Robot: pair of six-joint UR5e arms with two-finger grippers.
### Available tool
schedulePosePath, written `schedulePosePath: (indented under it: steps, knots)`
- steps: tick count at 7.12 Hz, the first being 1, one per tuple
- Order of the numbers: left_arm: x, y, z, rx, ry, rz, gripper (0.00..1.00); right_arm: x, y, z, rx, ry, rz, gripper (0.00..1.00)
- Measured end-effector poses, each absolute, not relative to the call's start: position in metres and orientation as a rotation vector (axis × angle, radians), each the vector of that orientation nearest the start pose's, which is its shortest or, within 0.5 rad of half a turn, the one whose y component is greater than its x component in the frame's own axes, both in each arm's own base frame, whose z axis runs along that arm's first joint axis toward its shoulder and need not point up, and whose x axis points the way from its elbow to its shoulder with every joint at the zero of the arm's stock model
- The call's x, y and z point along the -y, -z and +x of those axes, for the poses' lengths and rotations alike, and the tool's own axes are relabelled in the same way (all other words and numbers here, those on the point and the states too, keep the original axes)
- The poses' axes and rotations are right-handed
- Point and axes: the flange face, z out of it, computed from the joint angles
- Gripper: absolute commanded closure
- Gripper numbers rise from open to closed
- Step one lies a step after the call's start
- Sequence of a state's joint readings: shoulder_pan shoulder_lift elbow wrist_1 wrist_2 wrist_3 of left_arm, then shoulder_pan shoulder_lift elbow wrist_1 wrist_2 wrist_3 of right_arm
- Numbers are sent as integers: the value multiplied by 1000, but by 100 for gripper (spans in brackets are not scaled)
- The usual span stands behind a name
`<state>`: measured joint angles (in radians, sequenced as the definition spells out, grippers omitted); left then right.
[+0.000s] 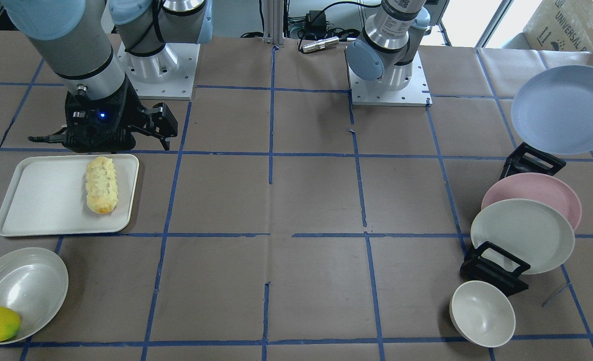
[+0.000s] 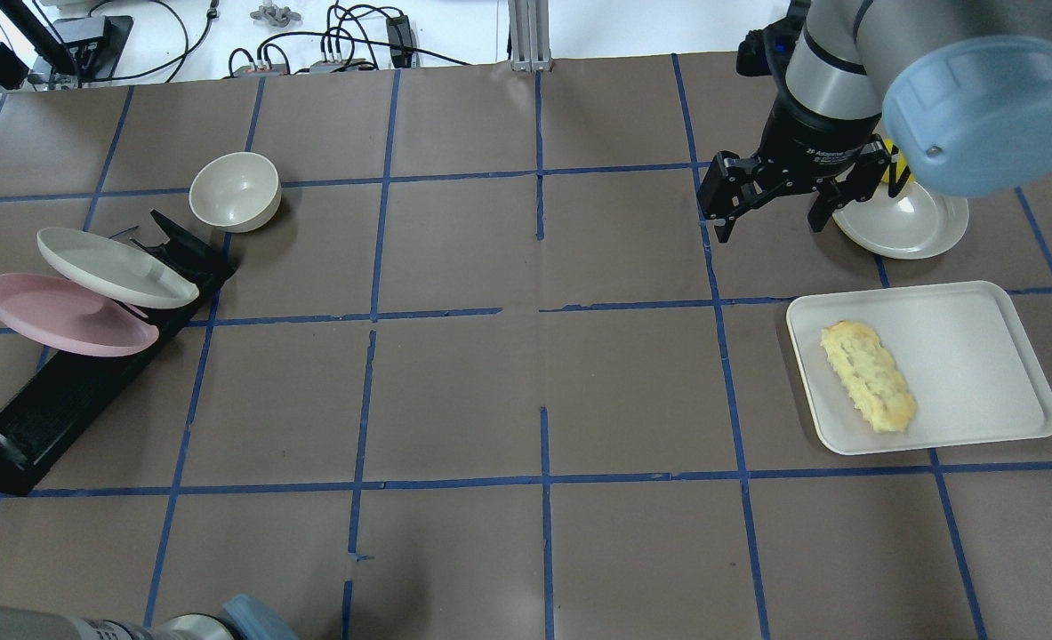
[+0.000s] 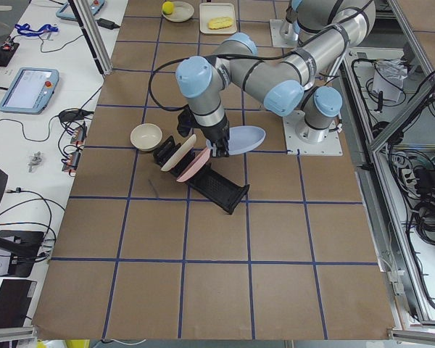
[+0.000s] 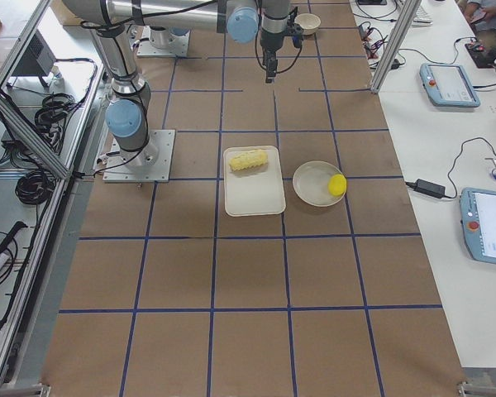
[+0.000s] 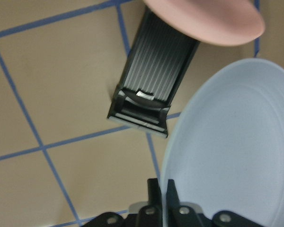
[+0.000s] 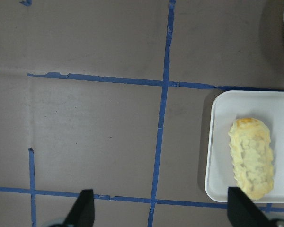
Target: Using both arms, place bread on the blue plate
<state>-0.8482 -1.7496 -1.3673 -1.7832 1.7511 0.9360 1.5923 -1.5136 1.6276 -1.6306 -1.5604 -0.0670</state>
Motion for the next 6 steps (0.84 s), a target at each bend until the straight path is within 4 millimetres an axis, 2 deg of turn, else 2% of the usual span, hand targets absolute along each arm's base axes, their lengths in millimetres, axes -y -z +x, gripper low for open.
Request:
schedulePosePath:
  steps: [1,3,5,6]
  knots:
    - [516,-470,215,-3115,-401,340,94,505,-437,145,-3127,-84,-139,0]
    - [565,-446,97,-3162,-340,146,94,505,-437,145,-3130,-85,-138,0]
    - [608,-402,-16,-3219,-260,33,94,506,-437,144,-3130,-87,-135,0]
    - [623,-377,-65,-3239,-234,14,94,506,-437,143,-3131,-87,-135,0]
